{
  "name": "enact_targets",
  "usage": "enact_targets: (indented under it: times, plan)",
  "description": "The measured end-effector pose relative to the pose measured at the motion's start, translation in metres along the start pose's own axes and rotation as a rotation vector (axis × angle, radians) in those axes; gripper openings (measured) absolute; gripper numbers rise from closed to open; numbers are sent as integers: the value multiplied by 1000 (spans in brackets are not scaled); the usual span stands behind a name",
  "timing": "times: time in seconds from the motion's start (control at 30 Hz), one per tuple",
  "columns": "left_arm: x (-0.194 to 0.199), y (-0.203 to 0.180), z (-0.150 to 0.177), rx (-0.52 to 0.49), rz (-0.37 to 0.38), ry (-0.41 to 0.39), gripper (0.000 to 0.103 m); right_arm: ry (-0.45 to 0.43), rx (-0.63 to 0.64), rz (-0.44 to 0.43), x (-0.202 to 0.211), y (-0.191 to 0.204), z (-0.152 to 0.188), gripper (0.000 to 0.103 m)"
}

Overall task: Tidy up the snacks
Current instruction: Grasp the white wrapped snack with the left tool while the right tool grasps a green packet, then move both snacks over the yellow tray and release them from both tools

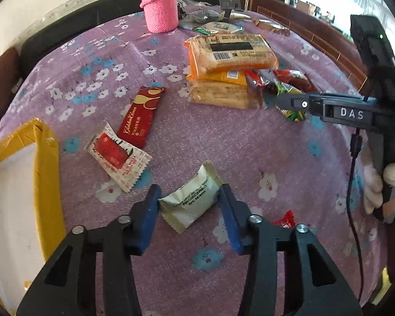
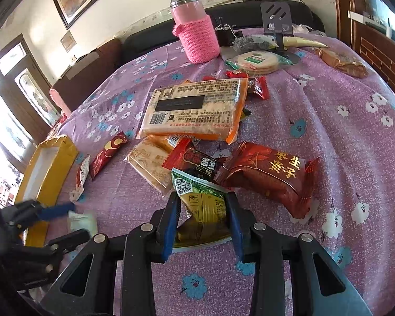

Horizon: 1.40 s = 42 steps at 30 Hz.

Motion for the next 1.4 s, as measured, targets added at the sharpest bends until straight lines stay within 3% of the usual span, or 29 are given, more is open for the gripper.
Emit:
enact_targets:
  times: [0.13,0.23,0.3,0.33,0.37,0.57,0.77,1.03,1.1,1.2,1.4]
  plan:
    - [3,-3,2,0,-16,-5,40,-1,-1,2,0,0,1,37]
    - [-1,-6,3,0,-36,-5,52,-6,1,7,0,0,1,36]
    - [-1,-9,4,-2,-57,-31,52,-8,1,10,1,1,2,36]
    - [-1,-10,4,10,-59,-34,45,-9,1,12,1,1,2,36]
    - [0,-10,4,23,-49,-34,24,-10,4,15,2,2,2,36]
    - [22,-3,9,125,-13,-86,24,-33,5,11,7,7,4,36]
    - [71,34,20,273,10,-177,24,-90,24,-12,18,17,1,36]
    - [119,122,62,441,-103,-236,25,-155,81,-15,27,37,3,36]
    - [124,145,73,462,-150,-227,25,-170,110,-11,34,51,2,36]
    - [125,185,91,487,-243,-191,25,-160,133,-80,42,85,1,36]
    - [98,243,122,543,-334,-97,25,-5,213,-285,13,196,5,35]
Point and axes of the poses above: each gripper's, at about its wrist camera, not at the fingertips, and x roughly against the way its jaws point, y to its left, z to its underside, the point moved 5 cm from there along -x, roughly the way its jaws point, and after that the axes turned 12 degrees about -z, right-handed, at the moved point
